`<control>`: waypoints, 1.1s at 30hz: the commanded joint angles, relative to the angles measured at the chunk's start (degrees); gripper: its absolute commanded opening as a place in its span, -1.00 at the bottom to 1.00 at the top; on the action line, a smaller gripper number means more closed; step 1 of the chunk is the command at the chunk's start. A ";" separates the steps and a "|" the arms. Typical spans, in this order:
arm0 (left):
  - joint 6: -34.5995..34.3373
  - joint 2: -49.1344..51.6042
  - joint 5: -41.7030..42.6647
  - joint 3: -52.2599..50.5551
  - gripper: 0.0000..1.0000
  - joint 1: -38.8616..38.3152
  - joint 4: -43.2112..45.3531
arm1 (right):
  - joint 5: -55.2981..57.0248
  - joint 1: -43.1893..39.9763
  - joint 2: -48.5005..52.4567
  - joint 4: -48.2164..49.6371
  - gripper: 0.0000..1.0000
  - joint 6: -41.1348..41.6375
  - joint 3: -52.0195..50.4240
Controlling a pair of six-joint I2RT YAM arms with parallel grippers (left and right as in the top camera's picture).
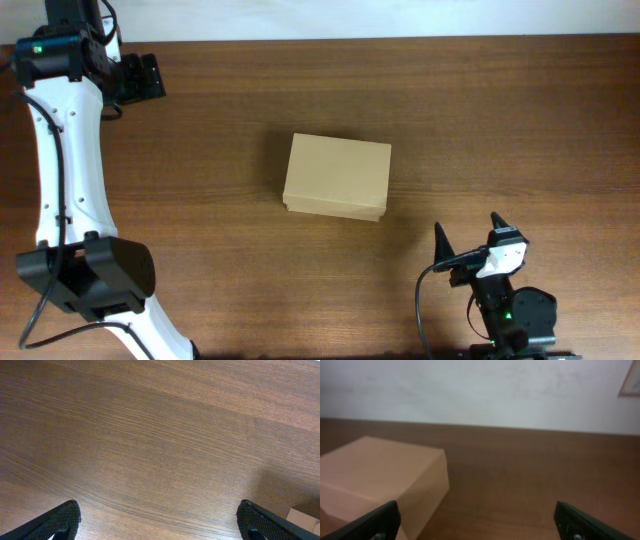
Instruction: Pack container
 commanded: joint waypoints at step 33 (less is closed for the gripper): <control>0.48 -1.31 -0.04 0.92 0.99 -0.02 0.13 | 0.90 0.28 -0.59 0.02 0.98 0.35 -2.10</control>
